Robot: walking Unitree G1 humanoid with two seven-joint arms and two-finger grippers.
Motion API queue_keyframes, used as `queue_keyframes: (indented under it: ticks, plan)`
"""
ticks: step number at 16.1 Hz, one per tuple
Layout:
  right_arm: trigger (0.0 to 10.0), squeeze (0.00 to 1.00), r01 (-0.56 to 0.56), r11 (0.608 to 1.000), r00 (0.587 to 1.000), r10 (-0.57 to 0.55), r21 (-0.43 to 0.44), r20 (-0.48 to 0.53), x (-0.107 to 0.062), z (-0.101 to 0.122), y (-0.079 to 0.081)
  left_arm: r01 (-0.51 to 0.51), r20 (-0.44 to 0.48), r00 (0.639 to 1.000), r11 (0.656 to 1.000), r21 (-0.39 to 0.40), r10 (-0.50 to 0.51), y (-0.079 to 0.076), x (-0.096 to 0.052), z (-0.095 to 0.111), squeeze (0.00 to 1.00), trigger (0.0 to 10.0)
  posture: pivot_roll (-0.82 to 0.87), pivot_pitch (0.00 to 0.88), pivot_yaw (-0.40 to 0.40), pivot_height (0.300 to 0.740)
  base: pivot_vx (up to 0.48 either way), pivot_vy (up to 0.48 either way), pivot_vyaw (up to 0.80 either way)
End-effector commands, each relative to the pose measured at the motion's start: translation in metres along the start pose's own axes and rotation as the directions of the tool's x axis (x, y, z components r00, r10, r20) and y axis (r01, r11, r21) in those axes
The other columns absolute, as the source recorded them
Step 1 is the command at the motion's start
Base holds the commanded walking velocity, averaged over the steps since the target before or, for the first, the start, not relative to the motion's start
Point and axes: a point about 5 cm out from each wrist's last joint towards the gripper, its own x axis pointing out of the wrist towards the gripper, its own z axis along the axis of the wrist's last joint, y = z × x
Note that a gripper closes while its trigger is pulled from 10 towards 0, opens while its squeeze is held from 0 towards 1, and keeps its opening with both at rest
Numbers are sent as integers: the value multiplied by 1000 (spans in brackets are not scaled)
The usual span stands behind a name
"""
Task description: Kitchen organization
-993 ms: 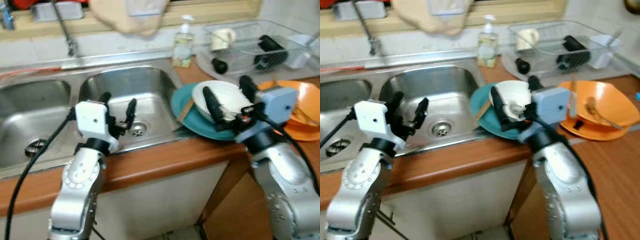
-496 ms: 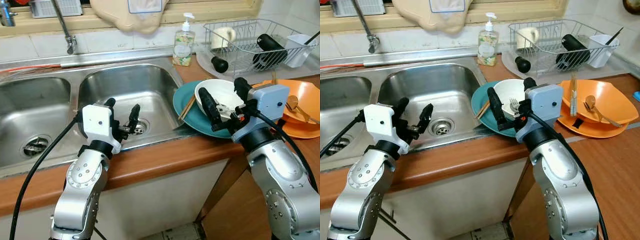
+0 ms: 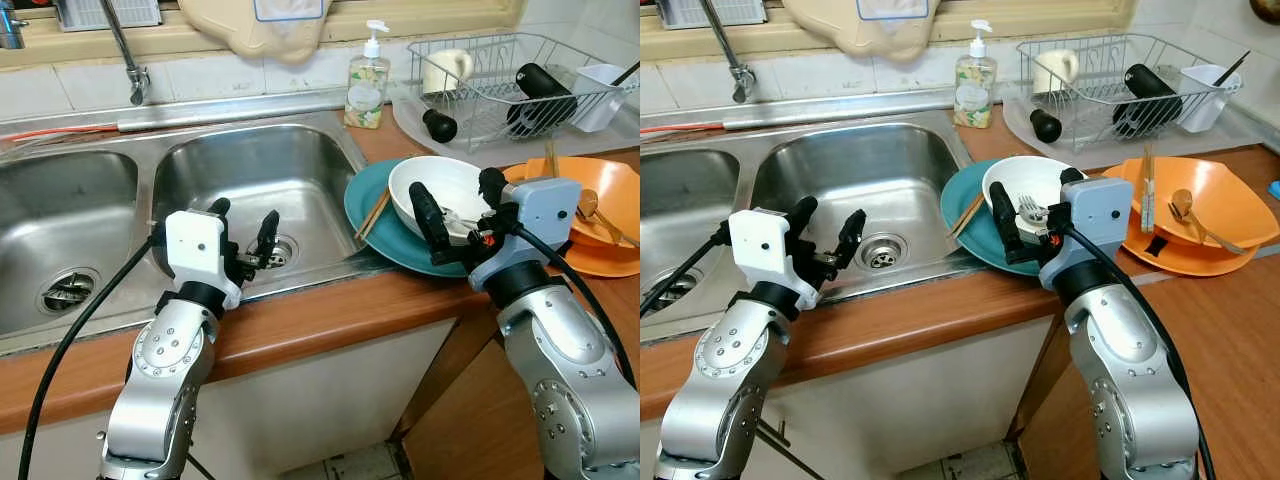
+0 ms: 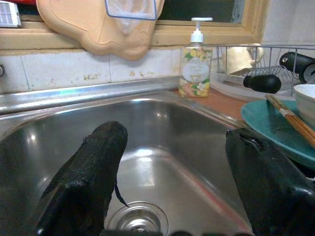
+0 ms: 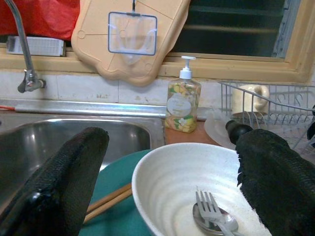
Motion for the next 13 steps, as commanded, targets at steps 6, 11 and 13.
queue_keyframes:
  ticks: [6, 11, 13]
  plan:
    - [10000, 0, 36, 999, 999, -36, 14, 22, -3, 13, -52, 220, 3, 975, 975, -41, -220, -14, -1, 1, 0, 10000, -146, 0, 27, 740, 0, 0, 0]
    - [10000, 0, -15, 999, 997, 18, 30, -79, -14, 9, -100, 502, 8, 863, 857, -112, -505, -26, -11, 9, 0, 10000, -148, 0, 19, 740, 0, 0, 0]
    - [10000, 0, -37, 999, 991, 41, 31, -129, -17, 2, -110, 549, 4, 834, 829, -109, -552, -29, -14, 11, 0, 10000, -142, 0, 16, 740, 0, 0, 0]
